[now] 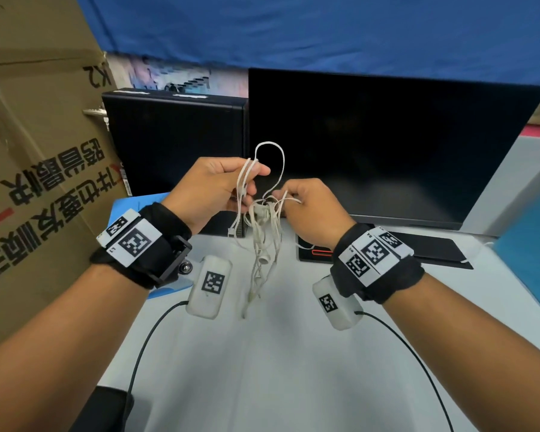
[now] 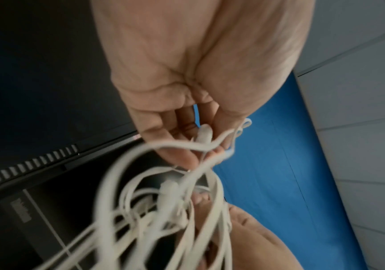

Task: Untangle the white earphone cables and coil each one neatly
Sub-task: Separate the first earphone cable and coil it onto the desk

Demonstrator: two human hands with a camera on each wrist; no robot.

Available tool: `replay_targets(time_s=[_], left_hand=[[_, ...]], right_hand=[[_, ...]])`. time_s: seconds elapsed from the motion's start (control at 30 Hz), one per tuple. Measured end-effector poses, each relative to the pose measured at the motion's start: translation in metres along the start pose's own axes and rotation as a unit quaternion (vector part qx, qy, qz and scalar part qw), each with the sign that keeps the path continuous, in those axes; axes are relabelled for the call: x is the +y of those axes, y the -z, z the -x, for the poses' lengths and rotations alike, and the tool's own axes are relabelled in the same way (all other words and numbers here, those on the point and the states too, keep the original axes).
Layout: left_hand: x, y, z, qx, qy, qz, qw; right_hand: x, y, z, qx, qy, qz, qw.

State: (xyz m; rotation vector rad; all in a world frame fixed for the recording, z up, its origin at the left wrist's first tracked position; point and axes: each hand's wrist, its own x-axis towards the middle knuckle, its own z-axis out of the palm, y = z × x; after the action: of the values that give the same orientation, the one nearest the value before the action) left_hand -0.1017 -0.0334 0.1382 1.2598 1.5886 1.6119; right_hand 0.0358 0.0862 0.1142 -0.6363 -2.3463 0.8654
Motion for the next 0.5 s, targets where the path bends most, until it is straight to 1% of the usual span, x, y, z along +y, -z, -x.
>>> replay_targets(time_s=[0.07, 0.17, 0.23, 0.3, 0.37, 0.43, 0.5], left_hand=[[-0.002, 0.007, 0.001, 0.027, 0.007, -0.022, 0.999], [-0.007, 0.016, 0.004, 0.048, 0.014, -0.054, 0.997], [-0.007, 0.019, 0.007, 0.058, 0.013, -0.041, 0.997], [-0.001, 0.024, 0.01, 0.081, -0.007, -0.009, 0.997], [0.01, 0.033, 0.012, 0.114, -0.046, 0.047, 0.991], [0.02, 0.042, 0.012, 0.13, -0.073, 0.099, 0.984], [0.024, 0.047, 0.01, 0.132, -0.082, 0.107, 0.982]], right_hand=[[0.004, 0.003, -0.001, 0.022, -0.012, 0.024, 0.999], [0.008, 0.01, -0.002, 0.07, -0.016, 0.01, 0.997], [0.008, 0.014, -0.002, 0.107, -0.023, 0.014, 0.994], [0.011, 0.015, -0.001, 0.129, -0.034, 0.056, 0.989], [0.016, 0.013, 0.002, 0.136, -0.038, 0.117, 0.983], [0.022, 0.011, 0.004, 0.136, -0.04, 0.144, 0.979], [0.025, 0.011, 0.004, 0.11, -0.052, 0.157, 0.98]])
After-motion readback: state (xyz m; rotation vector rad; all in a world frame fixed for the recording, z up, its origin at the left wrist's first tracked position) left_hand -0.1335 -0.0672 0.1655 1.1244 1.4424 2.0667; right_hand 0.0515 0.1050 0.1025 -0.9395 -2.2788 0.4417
